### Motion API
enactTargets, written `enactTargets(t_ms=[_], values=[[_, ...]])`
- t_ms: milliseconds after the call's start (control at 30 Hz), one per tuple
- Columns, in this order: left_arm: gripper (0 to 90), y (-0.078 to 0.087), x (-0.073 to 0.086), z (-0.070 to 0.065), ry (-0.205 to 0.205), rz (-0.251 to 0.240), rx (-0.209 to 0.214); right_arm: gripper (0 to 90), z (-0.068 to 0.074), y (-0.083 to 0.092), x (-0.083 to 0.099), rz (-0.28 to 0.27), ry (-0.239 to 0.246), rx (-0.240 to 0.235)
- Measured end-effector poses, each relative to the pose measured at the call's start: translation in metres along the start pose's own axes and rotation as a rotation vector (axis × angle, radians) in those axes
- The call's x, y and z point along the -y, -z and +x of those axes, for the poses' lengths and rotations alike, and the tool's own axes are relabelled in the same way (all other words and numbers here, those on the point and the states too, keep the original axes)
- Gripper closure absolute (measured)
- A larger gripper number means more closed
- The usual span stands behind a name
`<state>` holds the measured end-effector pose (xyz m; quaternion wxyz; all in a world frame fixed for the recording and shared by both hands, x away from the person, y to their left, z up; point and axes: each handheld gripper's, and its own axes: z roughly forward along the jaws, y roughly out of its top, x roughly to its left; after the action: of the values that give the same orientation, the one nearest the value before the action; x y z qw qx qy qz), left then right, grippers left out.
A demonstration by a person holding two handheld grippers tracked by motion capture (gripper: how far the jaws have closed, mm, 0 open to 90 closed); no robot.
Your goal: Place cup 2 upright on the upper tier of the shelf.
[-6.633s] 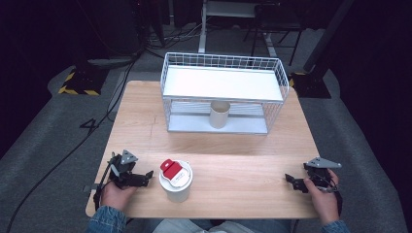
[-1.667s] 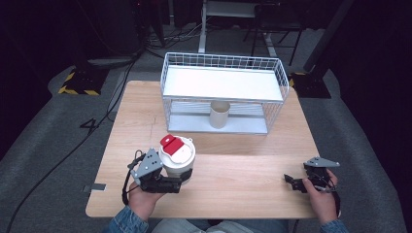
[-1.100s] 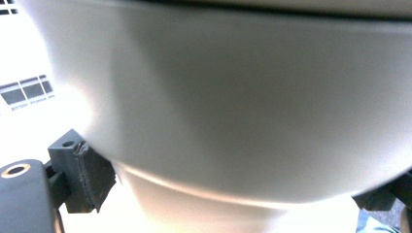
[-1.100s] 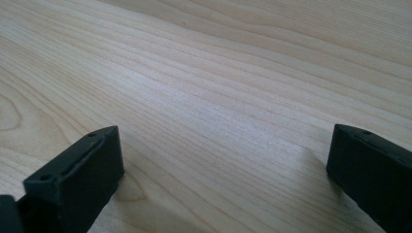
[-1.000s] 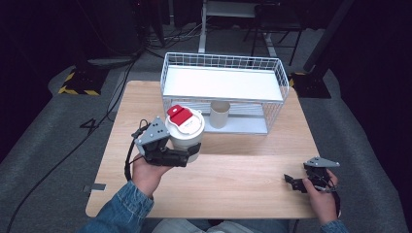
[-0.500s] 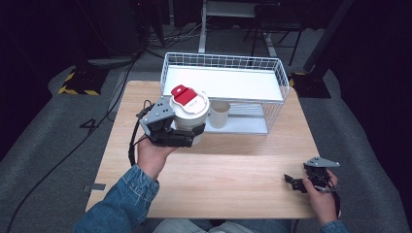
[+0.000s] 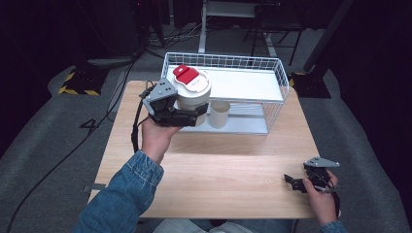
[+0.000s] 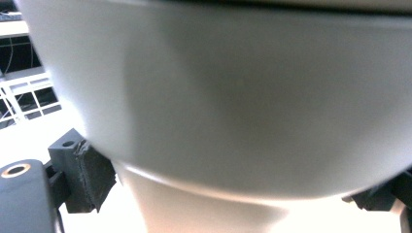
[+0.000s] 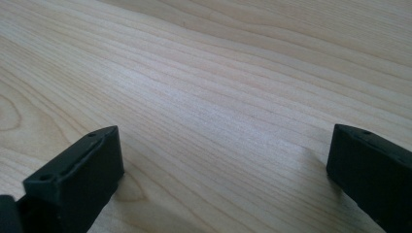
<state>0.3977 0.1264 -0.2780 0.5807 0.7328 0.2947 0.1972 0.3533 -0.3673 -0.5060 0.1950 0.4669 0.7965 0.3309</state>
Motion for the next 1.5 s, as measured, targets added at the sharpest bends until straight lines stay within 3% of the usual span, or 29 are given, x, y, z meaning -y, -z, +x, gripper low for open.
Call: enactTargets(t_ms=[233,467,767,867,967,1100,1500], values=[[10.0,-0.011,-0.015,0.008,0.007,0.006,-0.022,0.0,0.0,0.0,0.0,0.0,0.0,0.001],[10.0,-0.025,-0.028,0.018,0.023,-0.026,-0.047,0.0,0.0,0.0,0.0,0.0,0.0,0.0],[10.0,-0.044,-0.045,0.034,0.01,-0.045,-0.109,0.0,0.0,0.0,0.0,-0.001,0.001,0.0],[10.0,-0.053,-0.048,0.036,0.002,-0.032,-0.13,0.0,0.0,0.0,0.0,-0.001,0.001,0.0],[10.0,-0.061,-0.052,0.039,-0.002,-0.025,-0.135,0.0,0.0,0.0,0.0,0.0,-0.001,-0.001],[9.9,-0.072,-0.054,0.044,0.026,-0.051,-0.131,0.0,0.0,0.0,0.0,0.0,0.0,0.0],[10.0,-0.106,-0.054,0.052,0.049,-0.065,-0.18,0.0,0.0,0.0,0.0,-0.001,0.001,0.0]])
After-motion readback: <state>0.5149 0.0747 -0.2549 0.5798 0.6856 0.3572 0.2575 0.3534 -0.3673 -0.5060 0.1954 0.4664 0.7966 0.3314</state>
